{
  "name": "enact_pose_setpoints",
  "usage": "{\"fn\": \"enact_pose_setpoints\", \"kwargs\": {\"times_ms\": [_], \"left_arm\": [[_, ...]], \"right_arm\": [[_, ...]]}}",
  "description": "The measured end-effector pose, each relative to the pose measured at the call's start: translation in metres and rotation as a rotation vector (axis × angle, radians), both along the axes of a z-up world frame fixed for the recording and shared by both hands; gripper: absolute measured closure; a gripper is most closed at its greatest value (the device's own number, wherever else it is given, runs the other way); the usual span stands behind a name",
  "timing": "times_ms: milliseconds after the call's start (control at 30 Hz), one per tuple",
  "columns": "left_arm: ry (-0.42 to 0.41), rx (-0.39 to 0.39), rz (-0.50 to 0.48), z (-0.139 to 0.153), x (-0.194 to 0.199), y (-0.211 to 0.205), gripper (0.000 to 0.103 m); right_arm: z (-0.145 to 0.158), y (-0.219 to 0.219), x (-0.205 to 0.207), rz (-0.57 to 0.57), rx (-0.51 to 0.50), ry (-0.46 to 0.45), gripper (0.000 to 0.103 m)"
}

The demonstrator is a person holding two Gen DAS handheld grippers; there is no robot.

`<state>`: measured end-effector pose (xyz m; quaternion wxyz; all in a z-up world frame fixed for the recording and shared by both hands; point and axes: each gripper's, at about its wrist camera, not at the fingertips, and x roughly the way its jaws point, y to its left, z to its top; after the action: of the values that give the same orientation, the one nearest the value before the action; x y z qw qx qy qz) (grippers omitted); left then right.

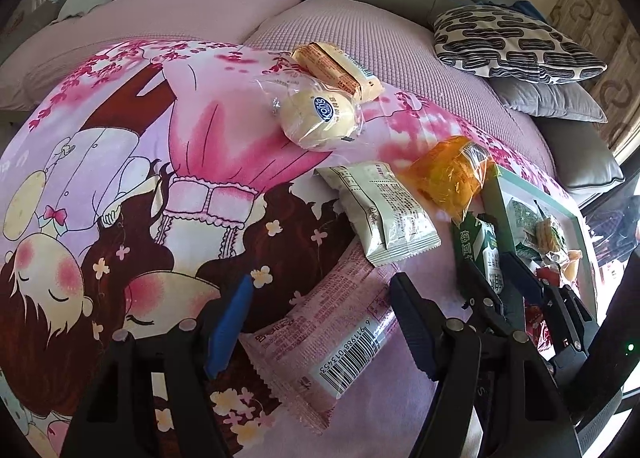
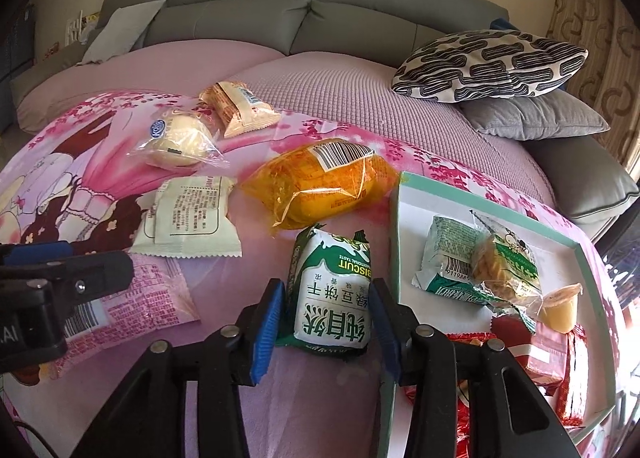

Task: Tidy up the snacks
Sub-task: 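Lift the green biscuit box with the right tool while the left tool grasps the pink packet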

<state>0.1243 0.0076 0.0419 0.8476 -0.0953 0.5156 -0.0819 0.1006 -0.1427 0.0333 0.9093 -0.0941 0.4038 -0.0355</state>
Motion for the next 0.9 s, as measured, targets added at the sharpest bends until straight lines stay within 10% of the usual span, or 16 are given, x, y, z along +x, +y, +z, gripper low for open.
{"fn": "enact_pose_setpoints", "kwargs": {"times_ms": [367, 900], "left_arm": [[0.003, 0.010, -0.023, 0.000, -0.003, -0.005, 0.031], [0.027, 0.101, -0.129, -0.017, -0.006, -0.030, 0.031]], "right_arm": [[0.019, -0.018, -0.008, -0.023, 0.186, -0.012, 0.090], [0.018, -0.023, -0.011, -0.010, 0.223, 0.012, 0.091]]}}
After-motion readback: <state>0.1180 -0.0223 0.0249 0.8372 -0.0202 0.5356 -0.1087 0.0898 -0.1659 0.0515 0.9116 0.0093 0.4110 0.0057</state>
